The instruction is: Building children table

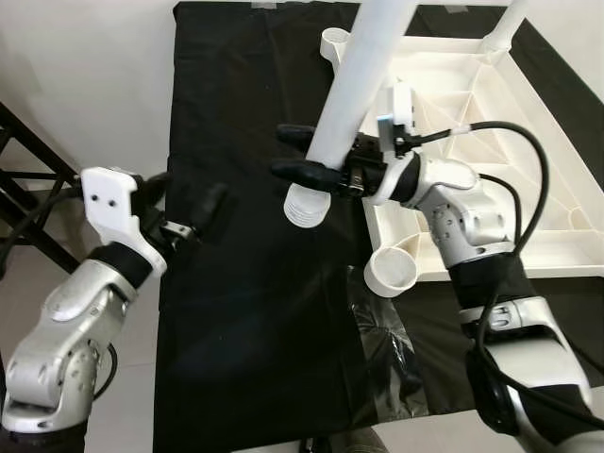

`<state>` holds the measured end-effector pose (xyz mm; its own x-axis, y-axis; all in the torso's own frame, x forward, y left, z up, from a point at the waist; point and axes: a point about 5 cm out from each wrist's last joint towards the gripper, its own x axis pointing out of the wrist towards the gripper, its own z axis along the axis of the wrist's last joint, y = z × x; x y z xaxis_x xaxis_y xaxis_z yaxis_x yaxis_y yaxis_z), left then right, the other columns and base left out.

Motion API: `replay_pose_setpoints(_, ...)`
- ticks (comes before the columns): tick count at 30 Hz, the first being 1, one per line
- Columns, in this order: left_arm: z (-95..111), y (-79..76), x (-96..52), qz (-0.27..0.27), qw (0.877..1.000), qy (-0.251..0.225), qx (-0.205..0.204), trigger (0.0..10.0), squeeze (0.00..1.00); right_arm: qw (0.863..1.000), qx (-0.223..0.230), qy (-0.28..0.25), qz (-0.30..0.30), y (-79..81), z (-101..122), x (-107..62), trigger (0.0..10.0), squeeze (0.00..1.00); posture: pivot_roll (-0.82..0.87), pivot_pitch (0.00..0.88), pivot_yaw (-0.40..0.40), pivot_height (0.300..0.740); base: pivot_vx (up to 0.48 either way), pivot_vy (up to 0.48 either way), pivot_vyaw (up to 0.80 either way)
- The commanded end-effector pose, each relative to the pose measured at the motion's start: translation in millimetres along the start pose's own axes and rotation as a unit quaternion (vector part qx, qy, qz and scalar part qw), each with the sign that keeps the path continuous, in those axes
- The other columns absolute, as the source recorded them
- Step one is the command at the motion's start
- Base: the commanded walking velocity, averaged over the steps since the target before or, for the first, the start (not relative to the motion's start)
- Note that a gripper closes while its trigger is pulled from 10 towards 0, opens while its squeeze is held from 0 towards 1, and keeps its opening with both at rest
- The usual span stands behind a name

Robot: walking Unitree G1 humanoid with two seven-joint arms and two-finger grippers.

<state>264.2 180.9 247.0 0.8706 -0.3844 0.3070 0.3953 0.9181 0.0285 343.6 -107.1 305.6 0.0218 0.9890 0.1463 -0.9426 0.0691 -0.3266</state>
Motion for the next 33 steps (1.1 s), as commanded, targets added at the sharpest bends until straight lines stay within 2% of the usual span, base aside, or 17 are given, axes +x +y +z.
replay_pose_setpoints(1,-3.8,-2.3,-3.7,0.002,1.0,0.014,0.008,10.0,0.0,0.999,0.006,-0.002,0.04,4.8,1.1,-2.5,10.0,0.0,0.02,0.399,-0.119,0.74,0.0,0.0,0.0)
replay_pose_setpoints(7,-0.6,0.3,-6.0,0.007,1.0,0.014,0.021,10.0,0.0,0.995,0.026,0.009,0.091,9.0,-1.0,-6.8,10.0,0.0,0.05,0.419,-0.095,0.74,0.0,0.0,0.0)
replay_pose_setpoints(14,8.1,-9.6,-9.4,-0.053,0.998,0.017,0.027,10.0,0.0,0.99,0.043,0.028,0.129,5.3,5.9,-12.0,10.0,0.0,0.07,0.456,-0.086,0.74,0.0,0.0,0.0)
replay_pose_setpoints(22,5.6,-22.1,-14.3,-0.103,0.994,0.034,0.022,10.0,0.0,0.987,0.062,0.047,0.142,2.7,14.7,-15.1,10.0,0.0,0.08,0.478,-0.083,0.74,0.0,0.0,0.0)
replay_pose_setpoints(24,5.0,-25.3,-15.3,-0.115,0.992,0.037,0.021,10.0,0.0,0.985,0.064,0.05,0.15,3.2,21.9,-15.9,10.0,0.0,0.07,0.486,-0.081,0.74,0.0,0.0,0.0)
replay_pose_setpoints(28,3.5,-30.5,-13.9,-0.138,0.989,0.042,0.022,10.0,0.0,0.975,0.068,0.006,0.211,14.6,71.0,-13.2,10.0,0.0,0.04,0.483,-0.093,0.74,0.0,0.0,0.0)
replay_pose_setpoints(31,3.8,-31.1,-12.2,-0.14,0.989,0.039,0.021,10.0,0.0,0.97,0.069,0.016,0.233,23.0,78.2,-13.6,10.0,0.0,0.03,0.478,-0.098,0.74,0.0,0.0,0.0)
replay_pose_setpoints(33,2.8,-31.5,-10.7,-0.14,0.989,0.038,0.022,10.0,0.0,0.966,0.069,0.053,0.244,30.7,74.3,-16.3,10.0,0.0,0.02,0.47,-0.105,0.74,0.0,0.0,0.0)
